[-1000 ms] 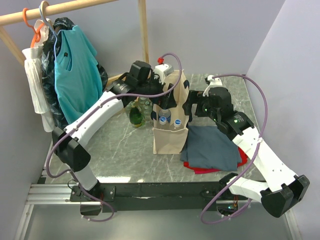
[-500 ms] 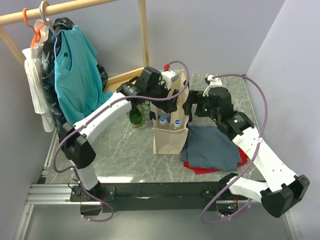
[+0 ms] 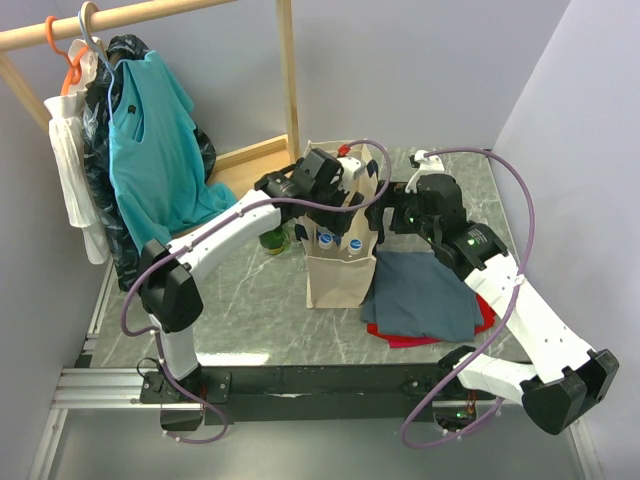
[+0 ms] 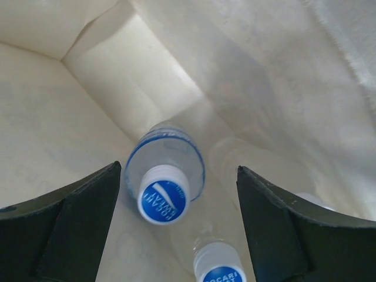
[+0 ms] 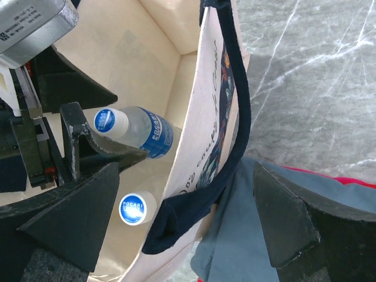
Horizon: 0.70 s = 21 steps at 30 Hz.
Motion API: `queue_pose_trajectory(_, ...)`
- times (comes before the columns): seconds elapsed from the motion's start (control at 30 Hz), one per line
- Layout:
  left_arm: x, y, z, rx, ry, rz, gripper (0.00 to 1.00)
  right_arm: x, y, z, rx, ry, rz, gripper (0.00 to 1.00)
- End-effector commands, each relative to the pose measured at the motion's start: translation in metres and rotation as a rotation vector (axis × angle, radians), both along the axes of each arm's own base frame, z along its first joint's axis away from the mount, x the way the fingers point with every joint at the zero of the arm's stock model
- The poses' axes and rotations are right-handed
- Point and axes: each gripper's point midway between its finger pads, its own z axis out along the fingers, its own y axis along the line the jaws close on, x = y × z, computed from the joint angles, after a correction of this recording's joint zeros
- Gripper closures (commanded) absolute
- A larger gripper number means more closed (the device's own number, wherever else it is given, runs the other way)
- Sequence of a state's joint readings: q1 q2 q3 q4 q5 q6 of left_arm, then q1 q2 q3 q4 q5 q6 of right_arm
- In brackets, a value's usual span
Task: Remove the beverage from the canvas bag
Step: Take out the drink from the canvas bag.
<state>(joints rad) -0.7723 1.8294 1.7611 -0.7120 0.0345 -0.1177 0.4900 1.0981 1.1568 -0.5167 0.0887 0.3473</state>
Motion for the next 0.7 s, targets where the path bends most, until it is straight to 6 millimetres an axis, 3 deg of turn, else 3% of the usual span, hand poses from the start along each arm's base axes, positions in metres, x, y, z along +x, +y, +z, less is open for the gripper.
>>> queue_pose_trajectory(0.0, 0.006, 0.013, 0.021, 0.024, -0.044, 0.055, 0.17, 0.007, -0.001, 0.009, 0.013, -0.036, -0.013, 0.00)
queue_pose_trajectory(0.17, 0.005, 0.010, 0.030, -0.008, -0.073, 0.054, 0.19, 0.007, 0.000, 0.009, 0.014, -0.033, -0.010, 0.00)
queue_pose_trajectory(0.43, 0.007, 0.010, 0.024, 0.011, -0.066, 0.065, 0.38, 0.007, 0.000, 0.009, 0.018, -0.035, -0.012, 0.00)
queue_pose_trajectory(0.67, 0.005, 0.010, 0.032, -0.014, -0.074, 0.063, 0.43, 0.008, 0.000, 0.007, 0.012, -0.031, -0.010, 0.00)
